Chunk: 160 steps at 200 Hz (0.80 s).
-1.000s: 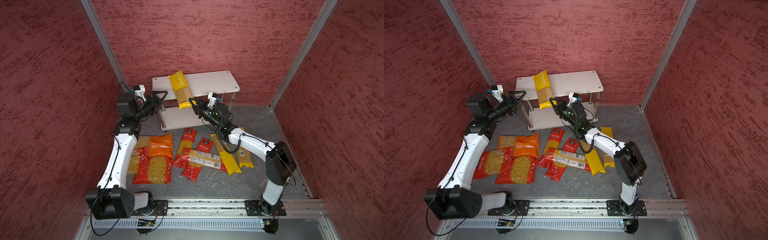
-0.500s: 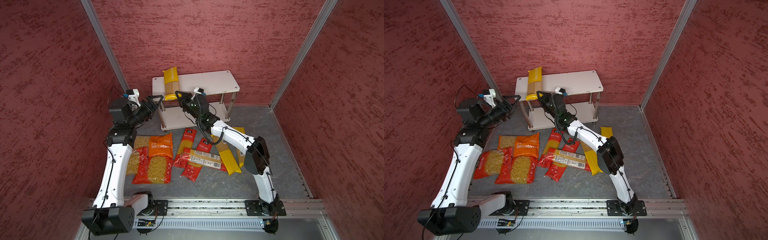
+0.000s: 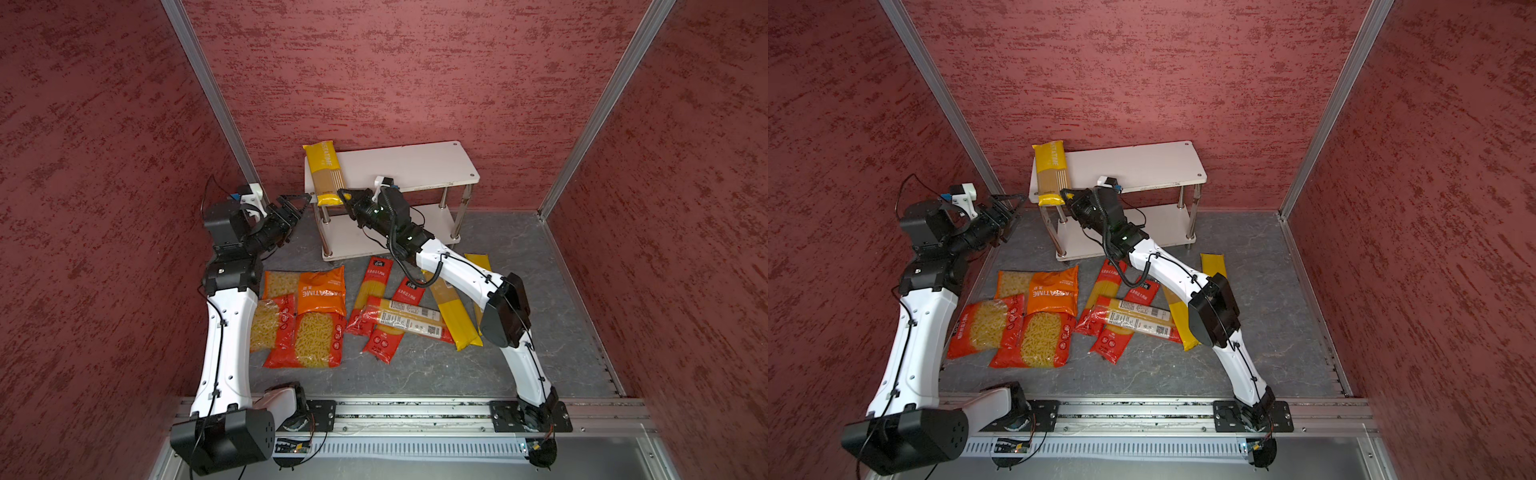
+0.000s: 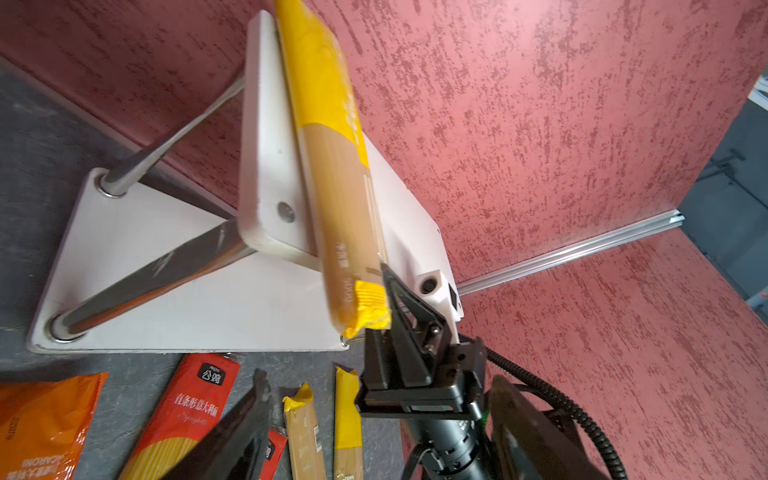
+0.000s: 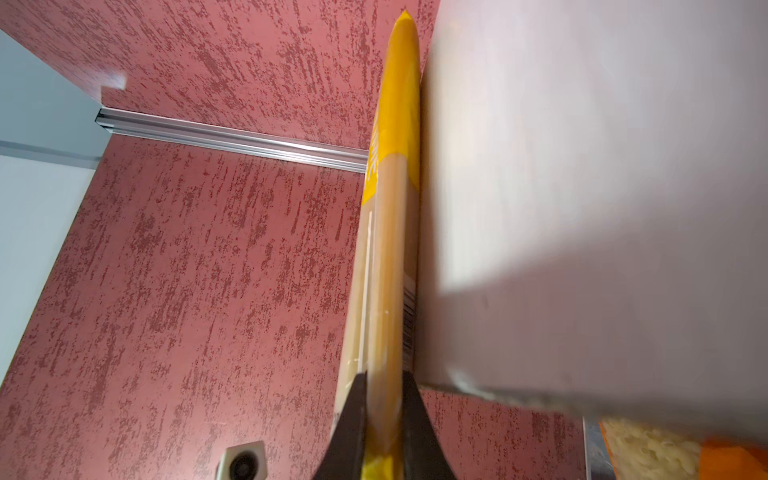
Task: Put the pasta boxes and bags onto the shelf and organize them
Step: 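Stand the pack upright on the top shelf, holding it with both grippers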
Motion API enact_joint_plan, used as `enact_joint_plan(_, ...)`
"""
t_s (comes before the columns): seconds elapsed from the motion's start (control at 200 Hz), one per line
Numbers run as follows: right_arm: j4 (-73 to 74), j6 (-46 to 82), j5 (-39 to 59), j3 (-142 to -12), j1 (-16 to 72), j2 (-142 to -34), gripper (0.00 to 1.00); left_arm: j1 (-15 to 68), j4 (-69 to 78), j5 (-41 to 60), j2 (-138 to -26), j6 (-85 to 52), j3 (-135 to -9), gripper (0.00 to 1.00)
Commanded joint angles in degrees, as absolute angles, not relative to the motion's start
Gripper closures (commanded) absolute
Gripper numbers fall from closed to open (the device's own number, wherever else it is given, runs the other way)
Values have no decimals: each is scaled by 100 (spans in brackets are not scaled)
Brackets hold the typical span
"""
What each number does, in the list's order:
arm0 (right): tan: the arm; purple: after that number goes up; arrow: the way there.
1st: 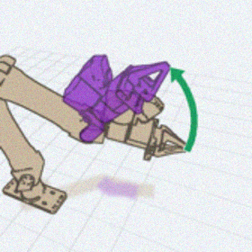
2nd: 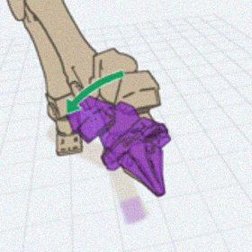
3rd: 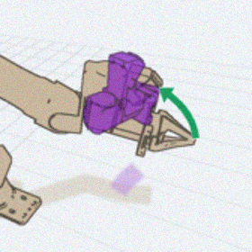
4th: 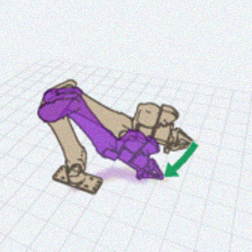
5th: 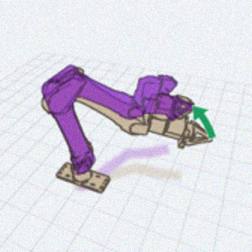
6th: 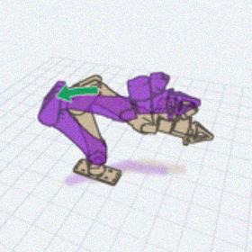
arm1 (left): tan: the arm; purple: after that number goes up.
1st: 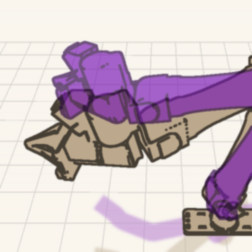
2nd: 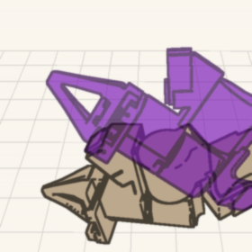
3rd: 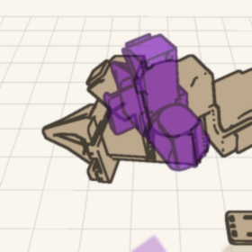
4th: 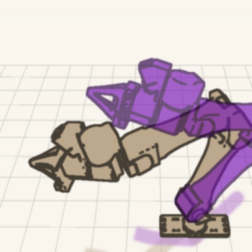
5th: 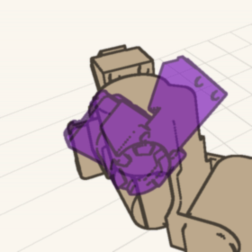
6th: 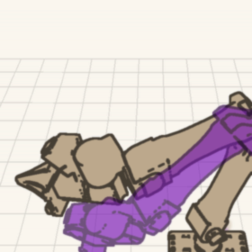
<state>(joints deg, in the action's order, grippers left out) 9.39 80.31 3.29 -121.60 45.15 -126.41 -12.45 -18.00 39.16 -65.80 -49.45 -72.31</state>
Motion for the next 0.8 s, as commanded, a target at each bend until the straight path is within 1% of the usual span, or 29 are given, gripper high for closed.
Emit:
enact_joint_plan(0.0, 1211, 8281, 425, -12054, 4500, -12340, 100, -1291, -1503, 4095, -6639, -5020, -7110, 18)
enact_joint_plan(0.025, 1213, 8325, 380, -12050, 4499, -12331, 100, -1292, -1461, 4115, -6692, -5068, -7117, 19)
enact_joint_plan(0.075, 1219, 8327, 218, -12060, 4492, -12318, 95, -1284, -1253, 4167, -6794, -5195, -7136, 19)
enact_joint_plan(0.135, 1167, 8287, 128, -12139, 4500, -12329, 93, -1241, -1015, 4201, -6920, -5361, -7158, 19)
enact_joint_plan(0.245, 994, 8331, 257, -12452, 4517, -12494, 86, -1073, -811, 4140, -7169, -5449, -7285, 20)
enact_joint_plan(0.326, 882, 8388, 377, -12586, 4551, -12577, 79, -912, -763, 4057, -7362, -5416, -7395, 22)
enact_joint_plan(0.396, 863, 8394, 457, -12611, 4578, -12599, 77, -783, -703, 4021, -7530, -5406, -7482, 25)
enact_joint_plan(0.491, 722, 8342, 594, -12731, 4621, -12651, 76, -634, -582, 3973, -7745, -5402, -7590, 29)
enact_joint_plan(0.621, 677, 8339, 709, -12814, 4647, -12716, 77, -522, -512, 3964, -7978, -5389, -7750, 38)
enact_joint_plan(0.686, 668, 8281, 716, -12849, 4666, -12748, 78, -519, -470, 3949, -8044, -5369, -7787, 47)
enact_joint_plan(0.797, 702, 8314, 697, -12914, 4671, -12850, 82, -591, -596, 3895, -8067, -5248, -7813, 61)
